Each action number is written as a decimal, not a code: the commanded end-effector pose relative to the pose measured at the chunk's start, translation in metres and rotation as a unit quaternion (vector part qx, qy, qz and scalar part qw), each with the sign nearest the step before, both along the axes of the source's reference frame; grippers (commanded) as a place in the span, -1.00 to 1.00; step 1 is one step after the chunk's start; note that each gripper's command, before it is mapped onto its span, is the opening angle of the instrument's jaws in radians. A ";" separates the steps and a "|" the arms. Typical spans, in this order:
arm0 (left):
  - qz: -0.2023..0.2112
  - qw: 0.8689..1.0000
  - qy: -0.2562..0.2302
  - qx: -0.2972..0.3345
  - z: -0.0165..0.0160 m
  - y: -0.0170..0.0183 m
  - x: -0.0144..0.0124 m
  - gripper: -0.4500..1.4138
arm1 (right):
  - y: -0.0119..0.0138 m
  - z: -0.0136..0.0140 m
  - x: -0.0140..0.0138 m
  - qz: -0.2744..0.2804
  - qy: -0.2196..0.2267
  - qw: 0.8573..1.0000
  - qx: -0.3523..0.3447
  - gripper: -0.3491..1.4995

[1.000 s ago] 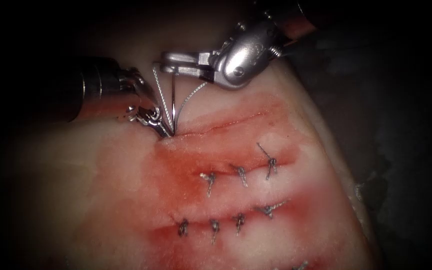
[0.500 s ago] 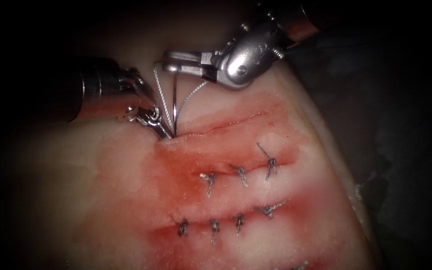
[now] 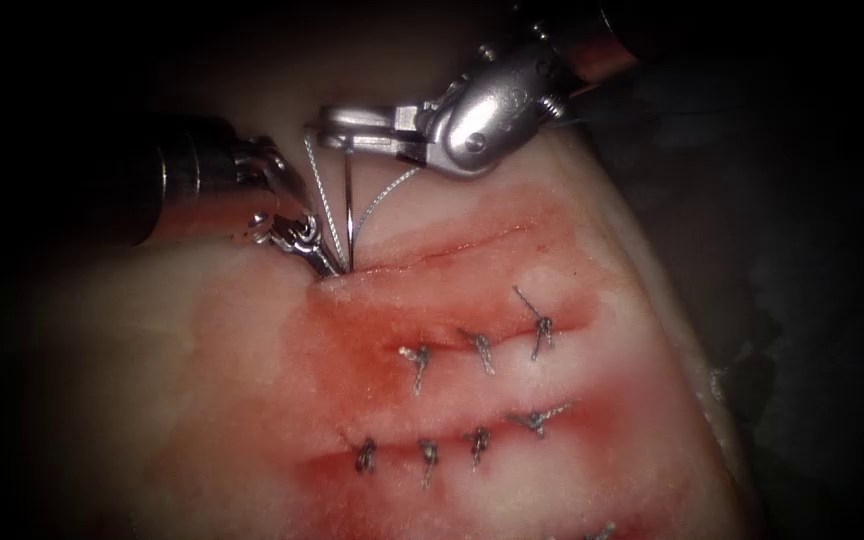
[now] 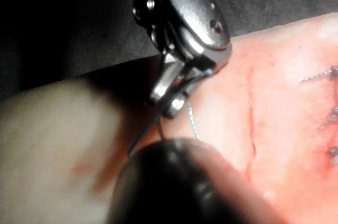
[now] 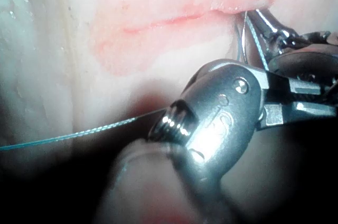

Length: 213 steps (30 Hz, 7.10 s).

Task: Wound Closure
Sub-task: Insert the needle into the bottom half of the tissue using the right gripper, then push the needle through the bottom half of the tissue using the right grasper

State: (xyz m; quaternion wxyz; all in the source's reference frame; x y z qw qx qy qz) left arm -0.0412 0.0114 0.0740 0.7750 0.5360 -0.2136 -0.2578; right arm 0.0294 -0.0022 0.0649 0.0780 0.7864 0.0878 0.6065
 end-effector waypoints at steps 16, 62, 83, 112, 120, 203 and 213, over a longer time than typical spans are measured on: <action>0.000 1.000 -0.001 -0.002 0.0004 0.0007 -0.0006 -1.00 | -0.0003 0.0006 0.0009 -0.001 0.008 1.000 0.016 -1.00; 0.002 1.000 0.002 0.002 0.0002 0.0004 -0.0003 -1.00 | -0.0001 0.0004 0.0007 -0.001 0.023 0.997 0.080 -1.00; 0.001 1.000 0.005 0.006 -0.0001 0.0001 -0.0003 -1.00 | -0.0008 0.0010 0.0014 -0.007 0.010 0.996 0.093 -1.00; 0.001 1.000 0.009 0.010 -0.0003 0.0000 -0.0002 -1.00 | -0.0016 0.0015 0.0016 -0.021 -0.010 0.994 0.110 -1.00; 0.002 1.000 0.008 0.010 -0.0004 0.0000 -0.0001 -1.00 | -0.0018 0.0018 0.0017 -0.029 -0.020 0.992 0.125 -1.00; 0.007 1.000 0.007 0.013 -0.0009 -0.0002 0.0003 -1.00 | -0.0007 0.0008 0.0010 0.038 -0.025 0.991 0.126 -1.00; 0.005 1.000 0.001 0.019 -0.0017 -0.0007 0.0000 -1.00 | -0.0007 0.0007 0.0009 0.035 -0.036 0.993 0.107 -1.00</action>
